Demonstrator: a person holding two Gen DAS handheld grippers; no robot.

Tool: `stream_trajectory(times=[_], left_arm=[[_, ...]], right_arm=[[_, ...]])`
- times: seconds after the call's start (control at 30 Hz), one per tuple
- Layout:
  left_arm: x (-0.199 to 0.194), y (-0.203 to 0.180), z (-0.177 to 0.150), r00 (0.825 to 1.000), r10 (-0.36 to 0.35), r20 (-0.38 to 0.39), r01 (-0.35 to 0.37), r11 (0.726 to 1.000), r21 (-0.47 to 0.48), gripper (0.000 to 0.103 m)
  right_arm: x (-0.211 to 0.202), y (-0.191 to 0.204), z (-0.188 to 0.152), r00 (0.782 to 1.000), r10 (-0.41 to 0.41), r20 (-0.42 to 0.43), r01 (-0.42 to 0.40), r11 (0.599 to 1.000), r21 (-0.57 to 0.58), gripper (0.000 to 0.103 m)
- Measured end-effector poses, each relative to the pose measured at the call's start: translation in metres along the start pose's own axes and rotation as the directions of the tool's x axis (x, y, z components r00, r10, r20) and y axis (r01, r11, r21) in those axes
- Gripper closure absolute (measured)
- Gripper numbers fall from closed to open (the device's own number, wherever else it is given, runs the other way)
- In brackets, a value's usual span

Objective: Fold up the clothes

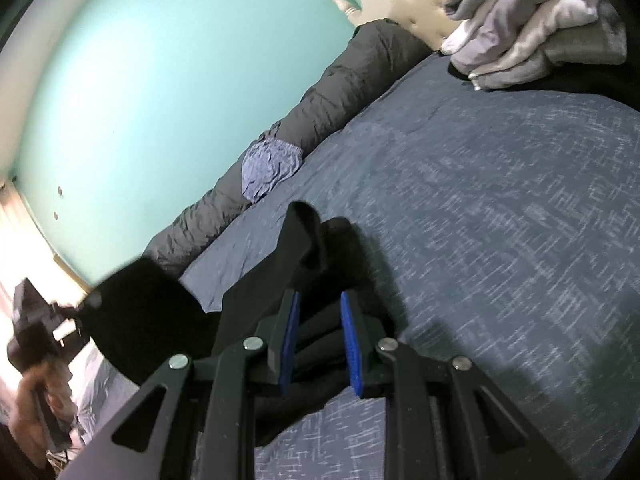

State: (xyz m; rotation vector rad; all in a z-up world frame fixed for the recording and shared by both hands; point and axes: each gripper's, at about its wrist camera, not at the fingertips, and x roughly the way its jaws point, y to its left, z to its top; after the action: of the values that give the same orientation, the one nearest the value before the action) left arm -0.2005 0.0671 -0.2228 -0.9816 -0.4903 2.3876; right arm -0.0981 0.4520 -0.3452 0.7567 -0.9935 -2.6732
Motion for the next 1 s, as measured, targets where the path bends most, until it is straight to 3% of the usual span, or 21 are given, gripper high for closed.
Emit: stream_trajectory(times=[0.13,0.23,0.33,0.43,0.57,0.7,0.87,1.0], left_arm=[[0.057,-0.073,-0.001,0.997,-0.041,-0.067,0.048,0.993,0.111,0.088],[0.107,-0.113,-0.024,0.987,-0.057,-0.148,0.082,0.983,0.165,0.088],[0.16,-0.128,-0.063,0.963,-0.024,-0.268,0.08,0.977,0.199,0.088],[0.187,-0.125,-0.087,0.947,0.003,-0.321,0.059,0.981,0.183,0.087],[0.189,-0.127,-0.097,0.943,0.013,-0.333,0.049,0.983,0.175,0.084],[0.181,-0.137,-0.087,0.939,0.005,-0.343,0.058,0.983,0.172,0.072],[0.137,-0.127,-0.049,0.959,-0.066,-0.274,0.111,0.982,0.154,0.064],[0.117,-0.087,-0.029,0.974,-0.003,-0.228,0.028,0.994,0.104,0.063]], right_arm=[[-0.01,-0.015,0.009,1.0,-0.006,0.013,0.005,0.999,0.044,0.082],[-0.015,-0.024,0.014,1.0,-0.022,0.012,0.021,0.998,0.059,0.082],[-0.017,-0.031,0.017,0.999,-0.044,0.0,0.044,0.997,0.065,0.082],[-0.02,-0.039,0.02,0.999,-0.05,0.004,0.049,0.995,0.088,0.082],[-0.023,-0.042,0.023,0.999,-0.05,0.009,0.049,0.994,0.101,0.082],[-0.023,-0.042,0.023,0.999,-0.045,0.012,0.044,0.994,0.102,0.082],[-0.022,-0.041,0.024,0.999,-0.039,0.015,0.037,0.994,0.103,0.082],[-0.022,-0.04,0.024,0.999,-0.034,0.017,0.032,0.994,0.104,0.082]])
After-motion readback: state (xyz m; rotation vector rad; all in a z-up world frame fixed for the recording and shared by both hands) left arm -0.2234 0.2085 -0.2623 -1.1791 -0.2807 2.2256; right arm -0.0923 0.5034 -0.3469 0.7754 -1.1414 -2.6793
